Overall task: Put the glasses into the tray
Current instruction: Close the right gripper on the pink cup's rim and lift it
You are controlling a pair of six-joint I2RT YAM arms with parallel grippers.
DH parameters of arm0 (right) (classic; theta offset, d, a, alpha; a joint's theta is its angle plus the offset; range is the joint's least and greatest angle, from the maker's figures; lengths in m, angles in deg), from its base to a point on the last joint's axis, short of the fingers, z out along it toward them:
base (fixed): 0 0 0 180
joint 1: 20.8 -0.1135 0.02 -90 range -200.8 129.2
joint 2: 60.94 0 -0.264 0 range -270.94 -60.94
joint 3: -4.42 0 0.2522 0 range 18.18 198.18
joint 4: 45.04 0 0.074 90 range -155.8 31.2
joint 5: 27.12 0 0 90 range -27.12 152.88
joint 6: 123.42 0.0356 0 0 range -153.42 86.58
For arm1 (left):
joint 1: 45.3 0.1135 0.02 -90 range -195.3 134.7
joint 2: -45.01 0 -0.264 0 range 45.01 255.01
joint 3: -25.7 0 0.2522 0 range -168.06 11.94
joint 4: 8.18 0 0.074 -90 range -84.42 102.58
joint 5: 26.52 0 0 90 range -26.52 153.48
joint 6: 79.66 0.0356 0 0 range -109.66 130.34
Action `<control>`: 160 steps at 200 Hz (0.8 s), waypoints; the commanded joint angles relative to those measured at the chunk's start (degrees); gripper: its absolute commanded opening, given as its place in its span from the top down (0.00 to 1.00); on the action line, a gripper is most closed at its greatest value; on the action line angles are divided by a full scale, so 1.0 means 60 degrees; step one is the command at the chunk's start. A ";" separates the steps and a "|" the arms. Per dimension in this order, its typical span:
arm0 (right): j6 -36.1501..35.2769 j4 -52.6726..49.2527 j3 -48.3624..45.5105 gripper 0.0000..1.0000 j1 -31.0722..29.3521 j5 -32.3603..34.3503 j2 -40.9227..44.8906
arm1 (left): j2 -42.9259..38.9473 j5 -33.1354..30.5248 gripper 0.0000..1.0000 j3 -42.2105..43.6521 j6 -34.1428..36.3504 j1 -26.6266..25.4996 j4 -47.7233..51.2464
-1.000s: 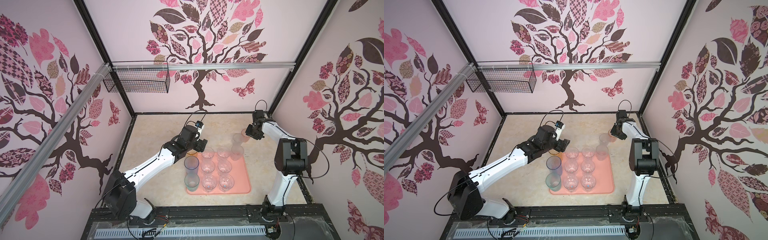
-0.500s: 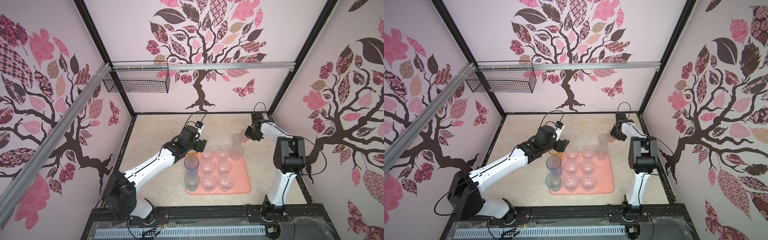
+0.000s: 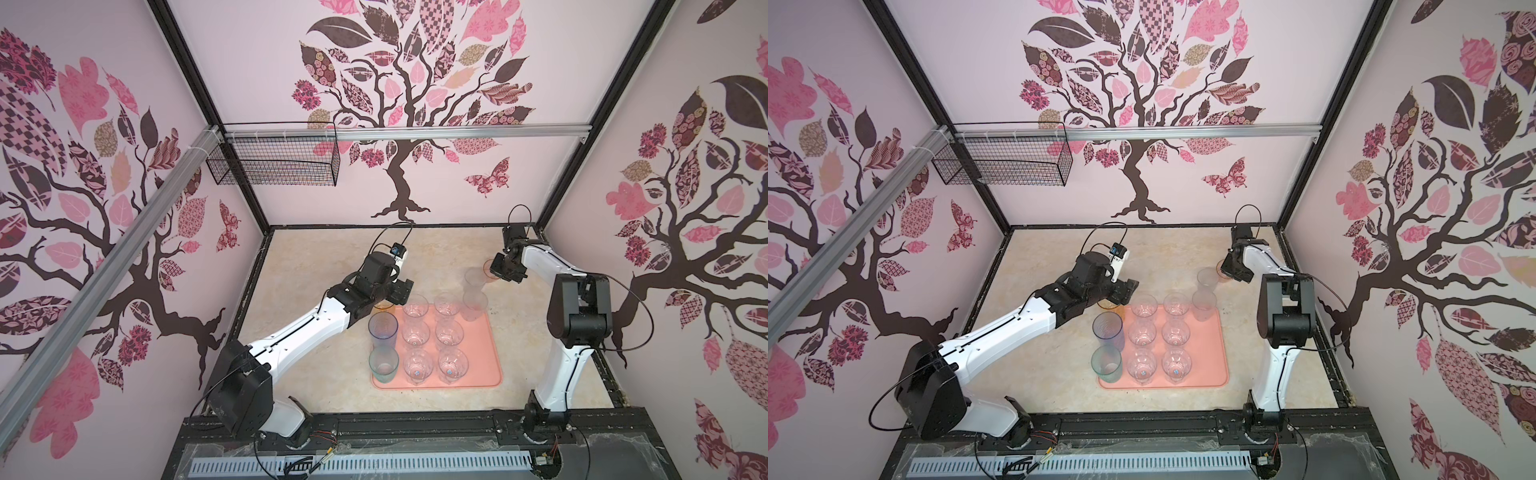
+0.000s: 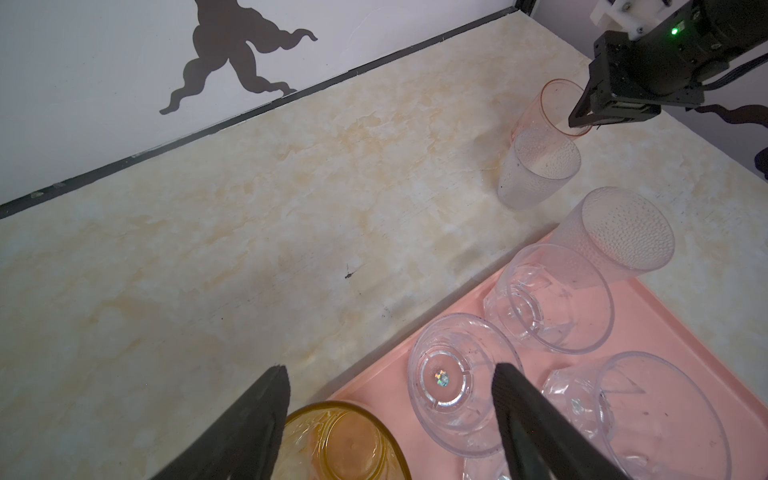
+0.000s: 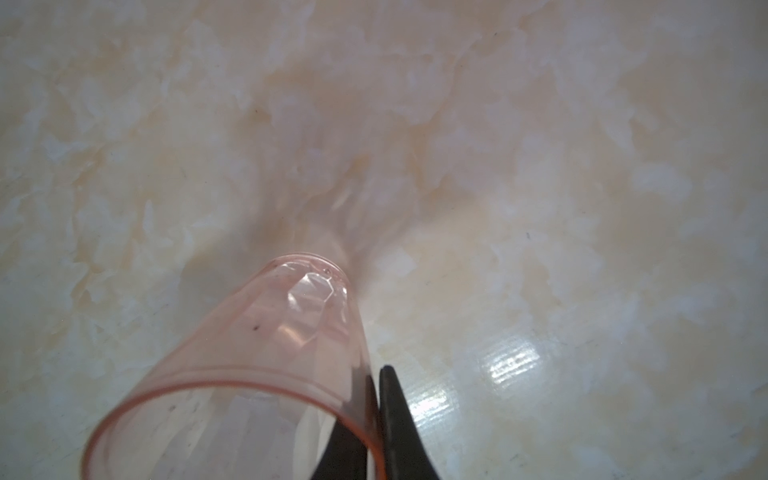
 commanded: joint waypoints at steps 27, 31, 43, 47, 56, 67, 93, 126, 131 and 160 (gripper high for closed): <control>-0.0143 -0.0256 -0.0265 0.88 0.0118 0.0224 0.0437 | 0.0034 -0.0075 0.19 0.0295 0.0003 0.0029 -0.0135; -0.0146 -0.0266 -0.0243 0.87 0.0121 0.0211 0.0396 | 0.0044 -0.0075 0.19 0.0294 0.0018 0.0029 -0.0127; -0.0147 -0.0374 -0.0123 0.82 0.0129 0.0169 0.0284 | 0.0024 -0.0126 0.19 0.0306 0.0020 0.0023 -0.0127; -0.0147 -0.0419 -0.0080 0.80 0.0129 0.0163 0.0253 | 0.0030 -0.0140 0.19 0.0307 0.0020 0.0021 -0.0126; -0.0150 -0.0510 0.0046 0.77 0.0131 0.0147 0.0247 | 0.0026 -0.0170 0.19 0.0319 0.0034 0.0025 -0.0139; -0.0167 -0.0627 0.0151 0.75 0.0127 0.0122 0.0325 | 0.0043 -0.0175 0.19 0.0326 0.0034 0.0027 -0.0151; -0.0191 -0.0948 0.0390 0.69 0.0132 0.0348 0.0923 | 0.0073 -0.0157 0.19 0.0319 0.0005 0.0017 -0.0152; -0.0306 -0.1338 0.0079 0.63 -0.0022 0.0720 0.2096 | 0.0110 -0.0120 0.19 0.0289 -0.0044 0.0027 -0.0155; -0.0328 -0.1390 -0.0025 0.62 -0.0054 0.0735 0.2257 | 0.0119 -0.0100 0.19 0.0289 -0.0039 0.0027 -0.0146; -0.0317 -0.1513 -0.0841 0.59 -0.0546 0.0649 0.3100 | 0.0182 -0.0078 0.19 0.0205 0.0016 0.0028 -0.0047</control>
